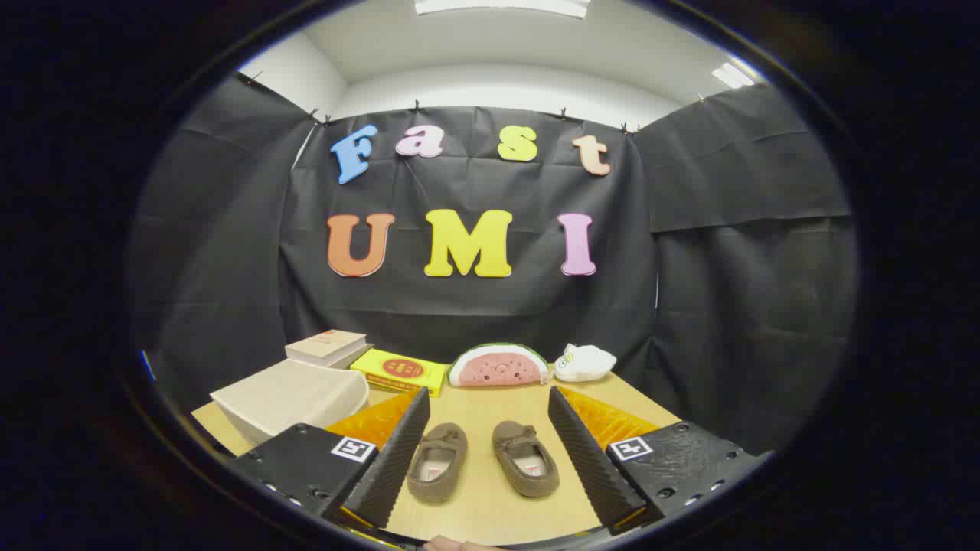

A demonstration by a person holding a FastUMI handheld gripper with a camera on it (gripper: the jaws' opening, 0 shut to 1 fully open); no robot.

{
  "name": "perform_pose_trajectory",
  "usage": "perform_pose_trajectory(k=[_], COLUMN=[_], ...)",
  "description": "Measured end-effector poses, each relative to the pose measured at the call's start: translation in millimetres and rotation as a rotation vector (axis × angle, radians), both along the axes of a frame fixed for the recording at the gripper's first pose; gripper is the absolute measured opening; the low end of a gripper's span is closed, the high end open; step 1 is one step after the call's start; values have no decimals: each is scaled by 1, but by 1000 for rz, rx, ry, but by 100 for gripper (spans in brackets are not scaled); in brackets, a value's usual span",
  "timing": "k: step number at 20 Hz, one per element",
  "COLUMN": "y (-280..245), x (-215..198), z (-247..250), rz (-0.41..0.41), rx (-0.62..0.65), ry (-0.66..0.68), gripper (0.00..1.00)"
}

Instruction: Open the storage box then place both shoes into the box .Put the left shoe in first, then the right shoe, with the right side of both shoes facing outward in a uniform manner.

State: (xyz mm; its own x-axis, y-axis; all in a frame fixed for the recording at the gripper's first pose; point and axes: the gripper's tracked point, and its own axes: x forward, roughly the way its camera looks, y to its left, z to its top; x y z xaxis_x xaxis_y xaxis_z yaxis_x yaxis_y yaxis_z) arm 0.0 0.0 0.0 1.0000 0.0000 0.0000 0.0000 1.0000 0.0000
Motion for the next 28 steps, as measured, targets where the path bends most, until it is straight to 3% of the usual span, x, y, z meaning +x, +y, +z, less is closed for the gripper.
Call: perform_pose_trajectory(k=[12,22,25,28], y=[7,14,27,56], x=[5,43,65,86], z=[-4,-40,-54,-63], rz=[14,40,85,200], rx=[-21,16,50,119], ry=[6,67,104,155], gripper=[95,95,95,95])
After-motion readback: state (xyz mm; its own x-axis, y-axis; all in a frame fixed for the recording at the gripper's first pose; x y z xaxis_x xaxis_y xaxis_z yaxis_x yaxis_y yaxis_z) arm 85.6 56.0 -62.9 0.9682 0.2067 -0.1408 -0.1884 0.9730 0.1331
